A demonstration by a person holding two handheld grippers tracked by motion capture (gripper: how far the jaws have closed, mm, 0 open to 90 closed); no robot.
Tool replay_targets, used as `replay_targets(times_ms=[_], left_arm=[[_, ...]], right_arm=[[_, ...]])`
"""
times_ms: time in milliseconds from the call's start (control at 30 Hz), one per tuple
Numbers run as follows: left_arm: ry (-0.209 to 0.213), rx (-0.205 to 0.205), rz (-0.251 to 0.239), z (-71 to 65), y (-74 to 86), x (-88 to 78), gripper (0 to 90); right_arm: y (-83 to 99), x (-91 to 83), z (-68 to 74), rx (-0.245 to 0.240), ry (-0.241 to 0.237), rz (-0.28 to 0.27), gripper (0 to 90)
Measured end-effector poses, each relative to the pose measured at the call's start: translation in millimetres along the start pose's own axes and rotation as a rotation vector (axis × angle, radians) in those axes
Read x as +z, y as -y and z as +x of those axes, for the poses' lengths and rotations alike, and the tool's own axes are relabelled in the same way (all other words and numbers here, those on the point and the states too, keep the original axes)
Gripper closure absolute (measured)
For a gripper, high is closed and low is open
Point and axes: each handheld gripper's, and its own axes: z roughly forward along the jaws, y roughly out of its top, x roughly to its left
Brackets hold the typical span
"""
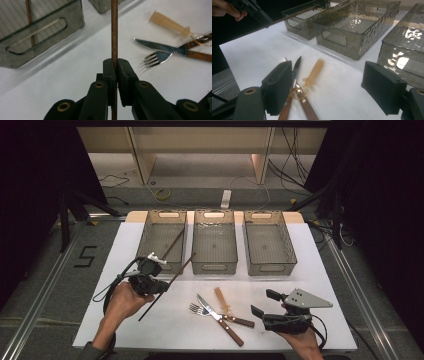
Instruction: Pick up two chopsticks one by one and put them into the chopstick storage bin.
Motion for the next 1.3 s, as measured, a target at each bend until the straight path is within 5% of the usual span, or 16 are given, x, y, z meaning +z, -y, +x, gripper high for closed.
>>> replay_targets(times_ms=[533,833,1300], left_arm=[[0.021,-0.086,-0.078,36.2,-22.5,-3.4,84.7],[-0.033,-0.121,-0.123,58.6,-42.6,-14.2,84.7],[-0.077,-0.206,-0.139,103.4,-75.8,-7.7,84.7]], right_arm=[[1.1,1.3,-1.8,0.005,0.003,0.004,25.1],[1.0,0.9,-2.0,0.007,0.001,0.004,25.1],[1.1,0.5,-2.4,0.007,-0.005,0.001,25.0]])
